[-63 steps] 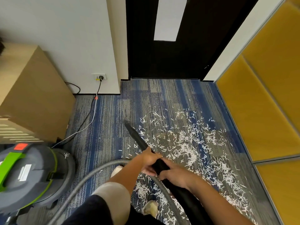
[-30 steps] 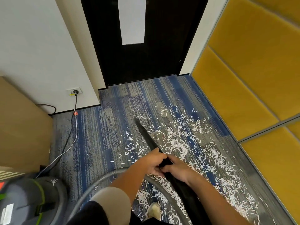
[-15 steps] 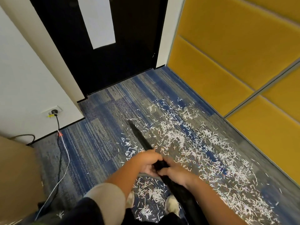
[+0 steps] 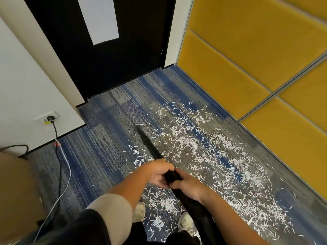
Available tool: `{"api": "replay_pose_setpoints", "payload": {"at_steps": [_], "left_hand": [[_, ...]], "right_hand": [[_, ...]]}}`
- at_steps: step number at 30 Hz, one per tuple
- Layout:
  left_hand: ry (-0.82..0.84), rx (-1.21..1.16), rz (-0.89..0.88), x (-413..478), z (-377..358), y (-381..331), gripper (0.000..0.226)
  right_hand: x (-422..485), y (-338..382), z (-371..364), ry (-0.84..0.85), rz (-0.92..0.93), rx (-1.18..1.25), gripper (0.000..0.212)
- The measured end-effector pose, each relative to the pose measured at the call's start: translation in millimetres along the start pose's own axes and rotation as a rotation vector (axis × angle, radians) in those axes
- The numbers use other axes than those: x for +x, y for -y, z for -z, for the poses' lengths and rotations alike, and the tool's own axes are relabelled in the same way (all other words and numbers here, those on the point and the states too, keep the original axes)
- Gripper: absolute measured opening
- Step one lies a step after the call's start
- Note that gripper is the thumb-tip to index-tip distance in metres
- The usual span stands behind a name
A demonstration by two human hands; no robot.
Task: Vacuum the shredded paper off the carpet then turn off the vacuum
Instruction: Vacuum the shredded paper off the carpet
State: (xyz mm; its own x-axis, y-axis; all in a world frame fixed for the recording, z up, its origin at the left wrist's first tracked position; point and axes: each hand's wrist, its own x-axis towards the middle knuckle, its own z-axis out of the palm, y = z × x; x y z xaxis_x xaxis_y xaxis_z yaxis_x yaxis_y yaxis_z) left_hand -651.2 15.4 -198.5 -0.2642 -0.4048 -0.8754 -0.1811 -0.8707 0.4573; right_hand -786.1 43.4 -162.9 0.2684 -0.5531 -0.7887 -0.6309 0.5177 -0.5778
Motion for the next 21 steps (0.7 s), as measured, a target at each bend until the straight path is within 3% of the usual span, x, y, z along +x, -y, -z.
{"api": "replay_pose_setpoints", "payload": {"at_steps": [3, 12, 21], "left_hand": [[-0.02, -0.024, -0.017, -0.3, 0.7, 0.5, 0.029], [-0.053, -0.073, -0.054, 3.4, -5.2, -5.8, 0.021], [-0.043, -0.071, -0.038, 1.6, 9.2, 0.2, 0.034]], "right_hand": [[2.1, 1.5, -0.7, 0.001, 0.017, -0.008, 0.039], [0.9, 9.2, 6.7, 0.004, 0.022, -0.038, 0.045], [5.8, 13.8, -0.6, 0.037, 0.007, -0.078, 0.047]]}}
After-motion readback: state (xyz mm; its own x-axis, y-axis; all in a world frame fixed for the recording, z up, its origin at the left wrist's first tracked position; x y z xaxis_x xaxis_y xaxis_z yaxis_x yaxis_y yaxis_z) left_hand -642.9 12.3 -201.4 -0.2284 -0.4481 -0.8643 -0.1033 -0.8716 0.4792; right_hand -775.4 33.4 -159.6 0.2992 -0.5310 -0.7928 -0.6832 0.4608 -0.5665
